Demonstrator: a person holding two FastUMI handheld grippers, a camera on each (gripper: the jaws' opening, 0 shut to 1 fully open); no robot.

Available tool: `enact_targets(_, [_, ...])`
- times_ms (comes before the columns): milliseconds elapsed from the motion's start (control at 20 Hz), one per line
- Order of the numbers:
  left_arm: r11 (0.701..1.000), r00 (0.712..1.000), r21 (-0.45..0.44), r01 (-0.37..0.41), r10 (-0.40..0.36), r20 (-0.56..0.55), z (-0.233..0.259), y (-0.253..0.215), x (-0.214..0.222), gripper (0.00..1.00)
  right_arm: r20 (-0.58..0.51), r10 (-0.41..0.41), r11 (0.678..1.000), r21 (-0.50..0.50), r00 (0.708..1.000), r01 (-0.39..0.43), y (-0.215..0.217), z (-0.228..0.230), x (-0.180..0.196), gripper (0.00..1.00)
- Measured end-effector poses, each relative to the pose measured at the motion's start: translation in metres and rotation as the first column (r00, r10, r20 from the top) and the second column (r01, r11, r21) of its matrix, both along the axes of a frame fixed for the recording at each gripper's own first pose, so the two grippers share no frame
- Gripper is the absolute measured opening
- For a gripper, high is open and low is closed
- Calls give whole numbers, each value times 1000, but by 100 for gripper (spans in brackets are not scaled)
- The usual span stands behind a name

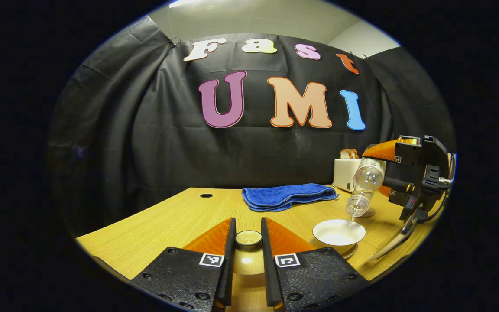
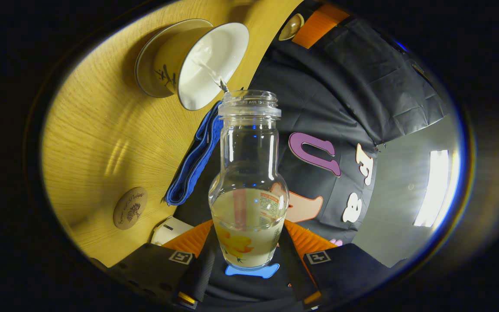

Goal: Open the teacup lid with one hand, grasp the water bottle and pour water into the teacup with the other hand; after pouring, place the water bottle on the coaster and then close the teacup lid.

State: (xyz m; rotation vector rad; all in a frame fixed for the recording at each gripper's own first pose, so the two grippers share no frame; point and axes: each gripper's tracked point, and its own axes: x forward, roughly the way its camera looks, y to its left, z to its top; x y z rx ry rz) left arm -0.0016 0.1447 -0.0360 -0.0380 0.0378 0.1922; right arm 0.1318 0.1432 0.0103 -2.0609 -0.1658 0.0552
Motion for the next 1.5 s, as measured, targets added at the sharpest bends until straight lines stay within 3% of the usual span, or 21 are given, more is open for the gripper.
enact_targets(200, [1000,1000,0,0,0,-1,0,0,0,28,-20,6,1000,-23,1000,-7,-1,-9,0,78])
enact_targets(350, [1000,1000,1,0,0,0,-1,0,0,28,-132,-51,984,161,990,72,-17,-29,0,80])
enact_targets(500, [1000,1000,1,1,-1,0,0,0,-1,28,-219,-67,922,360,973,144,-22,-47,-13,80])
enact_targets(600, [1000,1000,1,1,-1,-1,0,0,-1,28,-291,-73,838,500,954,217,-23,-61,-14,80])
enact_targets(750, [1000,1000,1,-3,3,-1,-1,1,0,28,-330,-63,657,697,942,288,-22,-71,-19,78])
enact_targets(900, [1000,1000,1,-8,8,-1,-1,1,-1,28,-327,-44,406,858,944,316,-22,-77,-32,80])
enact_targets(1050, [1000,1000,1,-8,8,-2,-1,1,-1,28,-319,-36,180,930,947,321,-16,-82,-39,80])
enact_targets(1200, [1000,1000,1,-7,7,-1,0,1,0,28,-351,-1,-70,934,936,350,-5,-95,-40,80])
enact_targets(1350, [1000,1000,1,-7,7,-2,-1,1,0,28,-376,45,-319,873,925,370,15,-104,-41,80])
enact_targets(1400, [1000,1000,1,-6,6,-1,-1,1,0,28,-387,57,-376,846,920,379,22,-107,-41,80])
enact_targets(1500, [1000,1000,2,-6,6,0,0,1,0,28,-404,65,-444,807,913,389,30,-110,-44,80])
